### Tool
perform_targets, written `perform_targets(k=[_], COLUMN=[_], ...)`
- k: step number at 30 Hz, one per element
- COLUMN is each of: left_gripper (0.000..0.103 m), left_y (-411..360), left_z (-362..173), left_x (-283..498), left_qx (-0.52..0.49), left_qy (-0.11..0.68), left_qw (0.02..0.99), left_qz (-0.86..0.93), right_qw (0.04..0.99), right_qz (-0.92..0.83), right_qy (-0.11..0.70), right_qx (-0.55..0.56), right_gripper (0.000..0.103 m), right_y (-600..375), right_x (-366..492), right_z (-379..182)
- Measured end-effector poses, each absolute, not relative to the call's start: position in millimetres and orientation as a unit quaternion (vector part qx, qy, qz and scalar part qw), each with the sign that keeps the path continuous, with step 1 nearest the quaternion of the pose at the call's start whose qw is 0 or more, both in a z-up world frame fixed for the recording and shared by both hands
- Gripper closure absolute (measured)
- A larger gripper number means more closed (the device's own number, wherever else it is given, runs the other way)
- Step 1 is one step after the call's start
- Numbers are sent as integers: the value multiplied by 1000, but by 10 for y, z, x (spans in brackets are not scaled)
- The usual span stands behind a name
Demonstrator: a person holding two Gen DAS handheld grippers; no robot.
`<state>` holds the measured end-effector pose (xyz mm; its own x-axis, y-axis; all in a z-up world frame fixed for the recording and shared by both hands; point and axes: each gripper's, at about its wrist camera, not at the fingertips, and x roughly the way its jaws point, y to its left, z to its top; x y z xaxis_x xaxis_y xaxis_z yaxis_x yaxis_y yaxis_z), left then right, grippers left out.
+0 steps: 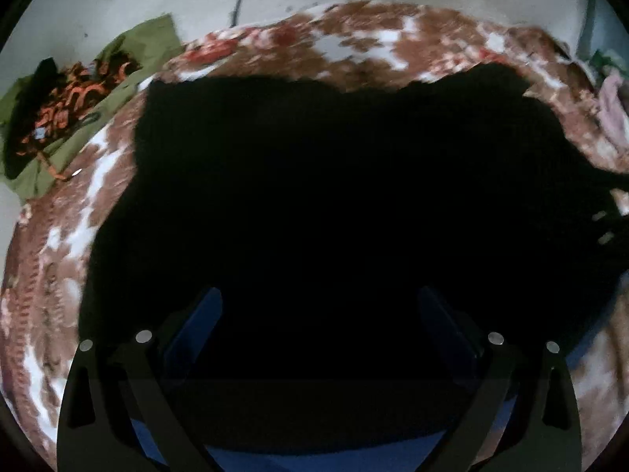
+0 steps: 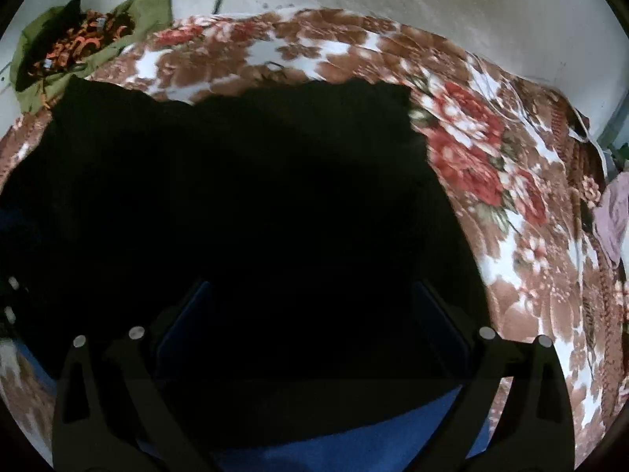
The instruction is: Fold large clothes
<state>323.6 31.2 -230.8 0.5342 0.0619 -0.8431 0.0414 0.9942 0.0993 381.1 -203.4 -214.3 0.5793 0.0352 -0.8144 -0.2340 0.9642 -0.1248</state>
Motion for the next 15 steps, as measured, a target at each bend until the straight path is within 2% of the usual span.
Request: perform_targets(k=[6,9,15], left_gripper=[4,6,5], left_y=[856,870,678], left_z=[-2361,-2261,-1801], left_x=[3133,3090,2923], left_qx=[75,93,51], left_qy=[498,497,468], left_qw=[863,862,882], left_qz=[38,36,4], right_qw=[879,884,890], right_qz=[62,71,89], right_qy=[463,455,445], right_qx=[-93,-82,-35], right_gripper=[5,5,5], right_y=[-2435,-2452,-2404], right_x=[3861,3804,3663], right_z=[-2171,-2009,-1661])
